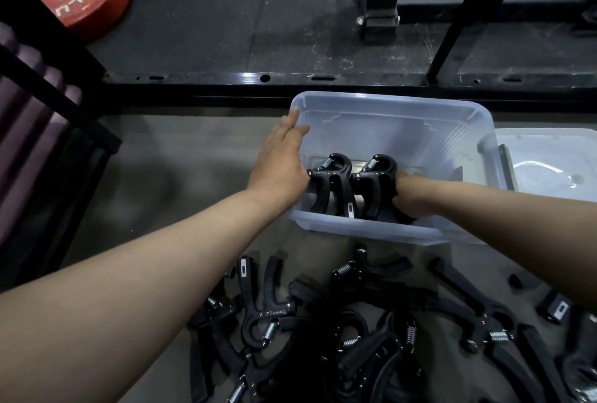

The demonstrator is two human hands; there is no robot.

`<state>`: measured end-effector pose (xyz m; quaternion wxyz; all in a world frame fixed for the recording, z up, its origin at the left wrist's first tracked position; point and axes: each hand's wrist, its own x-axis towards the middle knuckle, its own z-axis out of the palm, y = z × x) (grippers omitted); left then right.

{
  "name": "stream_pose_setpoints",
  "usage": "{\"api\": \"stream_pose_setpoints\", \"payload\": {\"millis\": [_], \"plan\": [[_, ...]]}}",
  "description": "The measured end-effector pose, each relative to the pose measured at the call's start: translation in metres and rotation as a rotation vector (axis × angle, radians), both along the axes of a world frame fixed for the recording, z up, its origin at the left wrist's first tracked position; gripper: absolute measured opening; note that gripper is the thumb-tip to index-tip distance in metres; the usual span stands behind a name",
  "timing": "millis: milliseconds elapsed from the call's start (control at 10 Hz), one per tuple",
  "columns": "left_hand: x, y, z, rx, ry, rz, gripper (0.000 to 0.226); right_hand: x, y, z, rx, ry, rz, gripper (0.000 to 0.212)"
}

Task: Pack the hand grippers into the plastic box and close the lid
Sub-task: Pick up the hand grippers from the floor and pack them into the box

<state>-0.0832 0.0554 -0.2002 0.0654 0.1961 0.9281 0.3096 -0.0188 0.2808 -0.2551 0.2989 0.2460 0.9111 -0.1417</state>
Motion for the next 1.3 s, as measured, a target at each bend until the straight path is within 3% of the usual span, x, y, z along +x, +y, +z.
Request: {"api": "stream_pose_setpoints", "payload": {"millis": [100, 200, 400, 800, 900, 1000, 1100, 1300], "plan": [[0.001, 0.000, 0.000, 0.000, -0.003, -0.004, 0.065, 0.004, -0.003, -0.004, -0.024, -0.046, -0.007, 0.068], [0.000, 0.000, 0.000, 0.001, 0.003, -0.006, 0.065, 0.007, -0.005, -0.006, -0.030, -0.037, 0.018, 0.071], [0.000, 0.000, -0.002, -0.003, 0.010, -0.007, 0.063, 0.013, -0.011, 0.008, -0.018, -0.003, 0.121, 0.067], [0.000, 0.000, -0.001, -0.015, 0.018, -0.001, 0.063, 0.006, -0.004, 0.000, -0.062, -0.115, -0.001, 0.063], [0.000, -0.001, -0.001, -0.006, 0.013, 0.000, 0.064, 0.004, -0.011, 0.011, 0.054, 0.001, 0.079, 0.076], [0.000, 0.000, -0.001, -0.003, 0.016, 0.003, 0.064, 0.004, -0.037, 0.031, -0.076, 0.241, 0.139, 0.052], [0.000, 0.000, 0.000, -0.001, 0.019, 0.001, 0.064, 0.003, -0.069, 0.045, -0.294, 0.344, 0.234, 0.040], [0.000, -0.002, 0.002, 0.026, -0.036, -0.004, 0.071, 0.006, -0.098, 0.057, -0.267, 0.329, 0.436, 0.045]]}}
